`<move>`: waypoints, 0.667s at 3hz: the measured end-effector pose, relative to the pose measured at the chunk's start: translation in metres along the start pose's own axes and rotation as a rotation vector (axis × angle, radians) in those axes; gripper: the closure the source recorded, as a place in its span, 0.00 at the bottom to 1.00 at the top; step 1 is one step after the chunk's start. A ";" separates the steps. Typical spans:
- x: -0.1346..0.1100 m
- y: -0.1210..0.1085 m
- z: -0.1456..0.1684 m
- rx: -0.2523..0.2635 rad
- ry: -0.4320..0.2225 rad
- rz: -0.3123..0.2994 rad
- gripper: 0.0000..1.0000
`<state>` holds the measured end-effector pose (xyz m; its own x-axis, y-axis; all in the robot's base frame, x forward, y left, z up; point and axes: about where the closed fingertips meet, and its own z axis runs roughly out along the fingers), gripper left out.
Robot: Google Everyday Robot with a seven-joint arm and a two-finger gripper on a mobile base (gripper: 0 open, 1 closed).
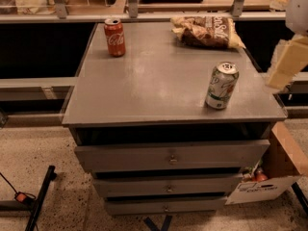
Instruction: Move brown chip bag near 7up can
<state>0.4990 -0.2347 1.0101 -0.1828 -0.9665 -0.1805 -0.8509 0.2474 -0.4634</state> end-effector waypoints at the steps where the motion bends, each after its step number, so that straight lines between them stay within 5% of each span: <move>1: -0.003 -0.059 0.014 0.143 0.007 -0.062 0.00; 2: -0.004 -0.067 0.012 0.175 0.008 -0.067 0.00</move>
Offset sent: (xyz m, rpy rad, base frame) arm 0.0491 -0.0086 0.0133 -0.0521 -0.1191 0.0221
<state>0.5625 -0.2465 1.0315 -0.1331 -0.9815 -0.1373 -0.7626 0.1899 -0.6184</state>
